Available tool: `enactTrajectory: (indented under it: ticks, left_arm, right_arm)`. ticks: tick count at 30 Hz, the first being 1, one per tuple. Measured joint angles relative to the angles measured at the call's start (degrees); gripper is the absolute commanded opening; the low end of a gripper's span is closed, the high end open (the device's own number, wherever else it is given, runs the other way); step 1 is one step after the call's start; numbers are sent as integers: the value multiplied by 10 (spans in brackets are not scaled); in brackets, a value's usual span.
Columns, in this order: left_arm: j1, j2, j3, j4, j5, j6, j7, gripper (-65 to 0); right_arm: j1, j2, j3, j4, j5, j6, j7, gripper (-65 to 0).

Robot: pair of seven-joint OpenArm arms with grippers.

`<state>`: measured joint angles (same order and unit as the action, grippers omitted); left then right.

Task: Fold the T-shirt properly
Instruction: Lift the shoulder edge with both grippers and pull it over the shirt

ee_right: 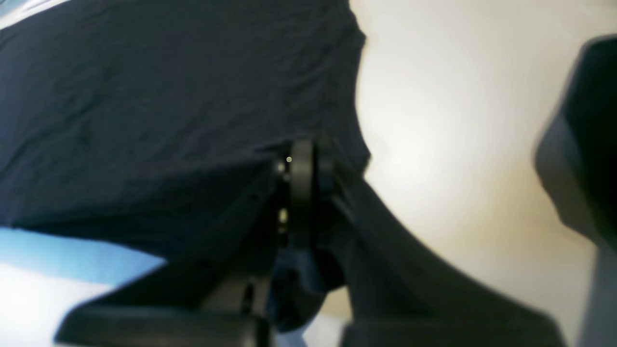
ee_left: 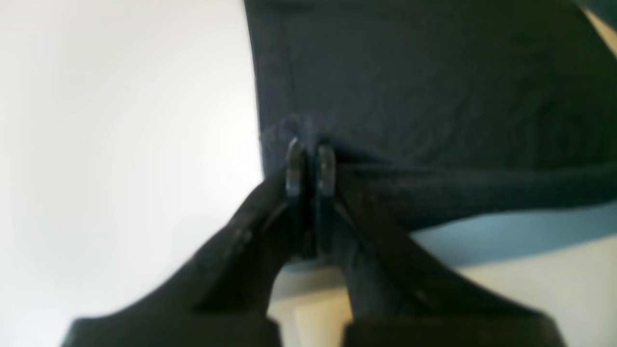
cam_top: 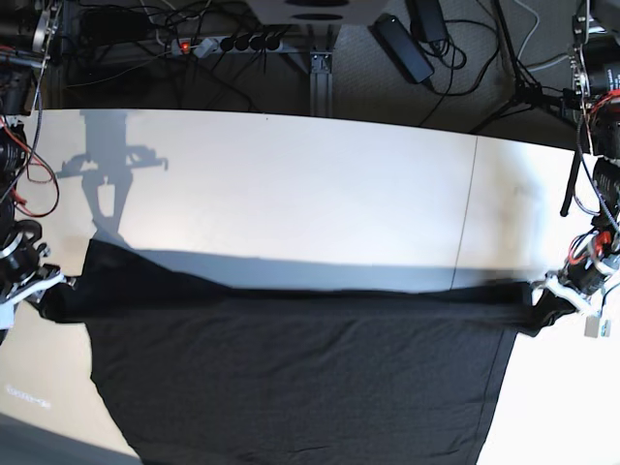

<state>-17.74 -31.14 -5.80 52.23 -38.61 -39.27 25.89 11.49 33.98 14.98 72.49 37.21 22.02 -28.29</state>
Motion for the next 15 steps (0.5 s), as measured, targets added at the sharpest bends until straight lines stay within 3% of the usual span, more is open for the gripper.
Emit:
enactTrajectory:
  ticks: [8,15]
  left_arm:
    - [-44,-2,22,-24,-1,0,-5,-650]
    - [-62,-1,100,-25,48,0,-69,-650]
  right_arm:
    - [92,2,-86,-42,-56,0,1,-650]
    - [142,2,-162,-79,-155,1,39,-650]
